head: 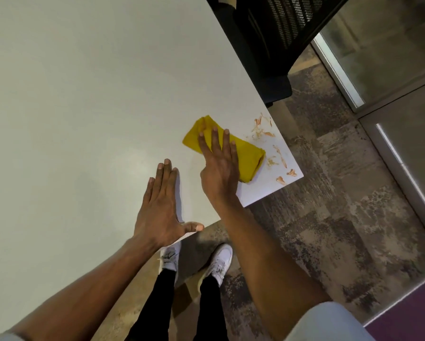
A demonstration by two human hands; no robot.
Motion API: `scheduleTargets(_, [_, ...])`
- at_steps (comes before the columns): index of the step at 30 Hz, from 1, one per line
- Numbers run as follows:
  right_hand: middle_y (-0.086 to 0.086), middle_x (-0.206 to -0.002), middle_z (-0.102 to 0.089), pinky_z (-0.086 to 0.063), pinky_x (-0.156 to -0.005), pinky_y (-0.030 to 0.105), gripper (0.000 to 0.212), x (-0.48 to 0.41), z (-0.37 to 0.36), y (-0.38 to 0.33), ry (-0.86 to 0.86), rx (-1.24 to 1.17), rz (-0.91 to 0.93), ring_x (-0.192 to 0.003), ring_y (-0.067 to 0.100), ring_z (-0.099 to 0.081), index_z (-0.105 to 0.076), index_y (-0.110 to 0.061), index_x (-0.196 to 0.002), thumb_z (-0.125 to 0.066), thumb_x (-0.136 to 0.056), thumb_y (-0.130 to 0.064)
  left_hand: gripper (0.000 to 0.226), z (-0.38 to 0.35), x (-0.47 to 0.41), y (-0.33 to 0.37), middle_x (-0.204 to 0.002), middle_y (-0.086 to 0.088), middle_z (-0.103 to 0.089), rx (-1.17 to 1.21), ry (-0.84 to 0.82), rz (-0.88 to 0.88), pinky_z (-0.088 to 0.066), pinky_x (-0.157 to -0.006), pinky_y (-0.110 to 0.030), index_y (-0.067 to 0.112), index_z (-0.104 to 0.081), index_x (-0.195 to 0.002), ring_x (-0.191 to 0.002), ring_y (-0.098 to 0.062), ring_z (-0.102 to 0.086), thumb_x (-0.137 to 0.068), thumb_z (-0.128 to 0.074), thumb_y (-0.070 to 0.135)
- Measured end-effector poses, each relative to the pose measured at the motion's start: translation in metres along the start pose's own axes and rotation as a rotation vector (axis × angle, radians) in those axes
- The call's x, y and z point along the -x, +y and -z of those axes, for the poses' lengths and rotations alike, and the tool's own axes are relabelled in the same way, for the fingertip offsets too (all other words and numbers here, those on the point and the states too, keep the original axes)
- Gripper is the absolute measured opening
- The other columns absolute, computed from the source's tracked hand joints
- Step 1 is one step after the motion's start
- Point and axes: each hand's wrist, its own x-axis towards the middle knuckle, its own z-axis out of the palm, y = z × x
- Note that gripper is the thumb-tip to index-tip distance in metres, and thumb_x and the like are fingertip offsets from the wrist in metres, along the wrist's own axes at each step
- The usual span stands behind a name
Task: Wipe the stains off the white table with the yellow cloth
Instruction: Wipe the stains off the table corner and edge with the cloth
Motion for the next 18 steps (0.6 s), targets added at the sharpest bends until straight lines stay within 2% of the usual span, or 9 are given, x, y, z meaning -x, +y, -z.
scheduleTargets(4, [0.005,-0.176,-0.006,-0.014,-0.131,0.052,0.094,0.082,0.003,0.017,-0.026,-0.039,0.002,-0.163,0.033,0.005,-0.015,-0.027,-0.166,-0.049,-0.086,0.011,0.152,0.003,0.001,0.002,-0.178,-0.009,0.020,0.008,-0.016,0.018,0.000,-0.136,-0.049,0.008,0.004,-0.169,-0.165,-0.024,0.019,-0.063,-0.056,0.098])
scheduleTargets(8, [0.003,-0.176,-0.006,-0.017,-0.131,0.053,0.089,0.132,0.004,0.026,-0.054,-0.051,-0.037,-0.163,0.032,0.005,-0.015,-0.029,-0.166,-0.037,-0.087,0.007,0.152,0.002,0.001,0.003,-0.177,-0.011,0.021,-0.005,-0.021,0.012,0.001,-0.136,-0.050,0.006,0.006,-0.168,-0.165,-0.026,0.019,-0.061,-0.051,0.098])
scheduleTargets(14, [0.007,-0.175,-0.014,-0.015,-0.131,0.052,0.087,0.060,0.006,0.023,-0.052,-0.037,-0.009,-0.162,0.036,-0.001,-0.023,-0.027,-0.165,-0.047,-0.088,0.007,0.155,0.002,-0.001,0.005,-0.175,-0.013,0.027,-0.059,-0.078,0.031,0.003,-0.135,-0.052,0.005,0.012,-0.167,-0.164,-0.027,0.024,-0.062,-0.052,0.100])
scheduleTargets(18, [0.008,-0.173,-0.020,-0.016,-0.130,0.051,0.079,0.036,0.013,0.030,-0.027,-0.052,0.044,-0.162,0.036,-0.007,-0.031,-0.025,-0.163,-0.041,-0.092,0.009,0.158,0.003,-0.006,0.013,-0.172,-0.019,0.030,-0.127,-0.109,0.058,0.004,-0.135,-0.054,0.000,0.015,-0.165,-0.162,-0.036,0.026,-0.058,-0.031,0.107])
